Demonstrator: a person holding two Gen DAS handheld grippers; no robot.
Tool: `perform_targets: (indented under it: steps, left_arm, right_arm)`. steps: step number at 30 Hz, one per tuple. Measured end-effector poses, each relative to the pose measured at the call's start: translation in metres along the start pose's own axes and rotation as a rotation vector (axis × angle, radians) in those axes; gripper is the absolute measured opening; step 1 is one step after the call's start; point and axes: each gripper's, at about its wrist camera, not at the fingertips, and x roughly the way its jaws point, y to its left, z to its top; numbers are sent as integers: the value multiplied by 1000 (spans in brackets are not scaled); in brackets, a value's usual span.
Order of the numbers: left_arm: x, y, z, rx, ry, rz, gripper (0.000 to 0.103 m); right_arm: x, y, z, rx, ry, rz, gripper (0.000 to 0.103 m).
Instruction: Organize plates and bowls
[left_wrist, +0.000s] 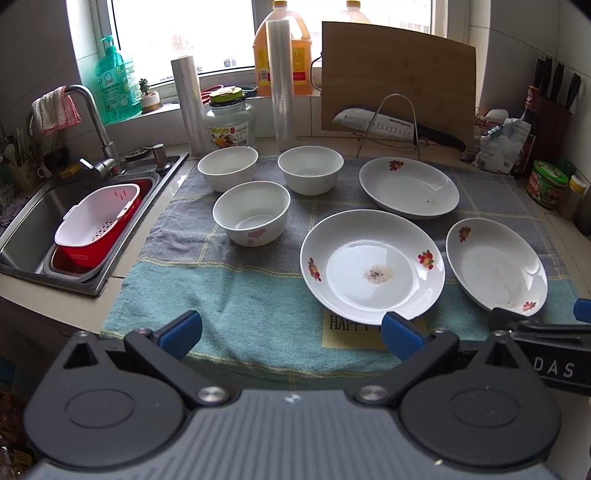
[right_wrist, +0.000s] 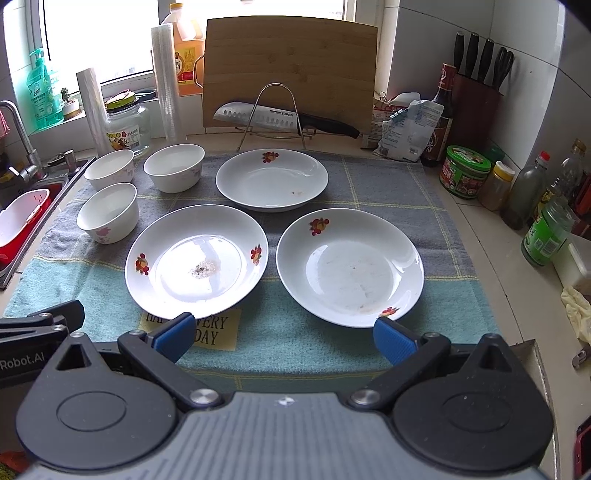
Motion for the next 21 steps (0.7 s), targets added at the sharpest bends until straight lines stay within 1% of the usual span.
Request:
perform_targets:
  steps: [21]
  left_arm:
    - [-6,-8,0,-9,-9,-7,102]
  right_arm:
    - [-5,-5,0,0,-12,-14,103]
